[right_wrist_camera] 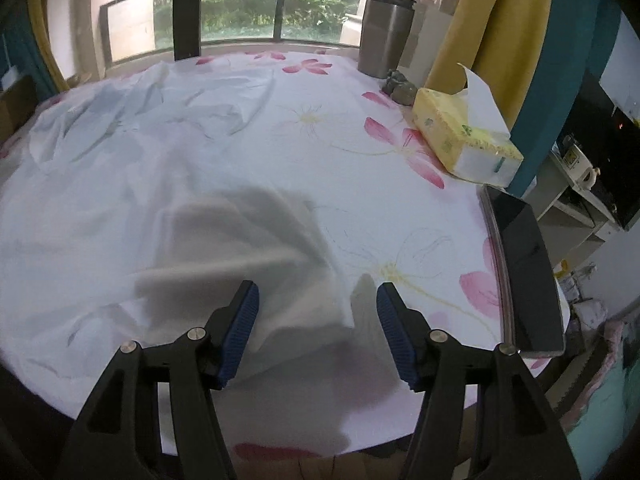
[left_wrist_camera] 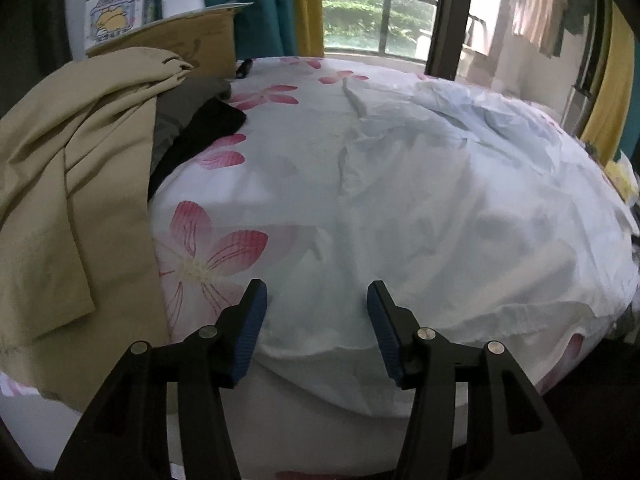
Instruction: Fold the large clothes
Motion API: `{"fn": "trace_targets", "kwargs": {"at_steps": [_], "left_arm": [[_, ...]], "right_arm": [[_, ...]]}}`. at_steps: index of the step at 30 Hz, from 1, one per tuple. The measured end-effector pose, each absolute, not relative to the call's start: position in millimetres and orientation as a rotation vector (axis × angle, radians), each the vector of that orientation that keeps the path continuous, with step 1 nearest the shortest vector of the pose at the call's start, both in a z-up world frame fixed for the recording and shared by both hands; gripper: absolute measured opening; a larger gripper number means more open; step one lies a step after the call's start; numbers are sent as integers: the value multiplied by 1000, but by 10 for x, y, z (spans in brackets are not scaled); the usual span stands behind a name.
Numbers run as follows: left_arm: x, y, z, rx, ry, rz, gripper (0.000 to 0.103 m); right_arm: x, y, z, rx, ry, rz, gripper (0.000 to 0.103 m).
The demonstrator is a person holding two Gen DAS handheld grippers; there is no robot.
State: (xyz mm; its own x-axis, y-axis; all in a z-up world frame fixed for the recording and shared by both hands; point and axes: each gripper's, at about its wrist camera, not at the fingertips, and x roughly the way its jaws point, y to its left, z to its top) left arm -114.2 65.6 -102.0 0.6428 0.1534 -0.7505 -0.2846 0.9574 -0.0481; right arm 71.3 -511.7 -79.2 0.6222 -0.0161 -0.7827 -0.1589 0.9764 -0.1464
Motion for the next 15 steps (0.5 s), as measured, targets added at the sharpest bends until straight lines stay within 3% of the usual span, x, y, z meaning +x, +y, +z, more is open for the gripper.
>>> {"fn": "trace_targets", "kwargs": {"at_steps": [3,6,13,14,15], "left_arm": [[-1158,612,-1031,-150,832,271,55],[-1169,592,-1031,-135,841,276,55],[-1200,588,-1037,-104,850,250,54],[-1200,580,-1034,-104,852,244,50],[-1201,561,-1027,-104,852,224,33]], "right_arm": [[689,-5184,-812,-116,894,105,51],[646,-5062,-801,-148,885,180,19],[616,-4958,-798,-174,891,230,5],[609,-4942,-799,-162,886,243,5],[601,-4923,-798,-156,876,251,4]]}}
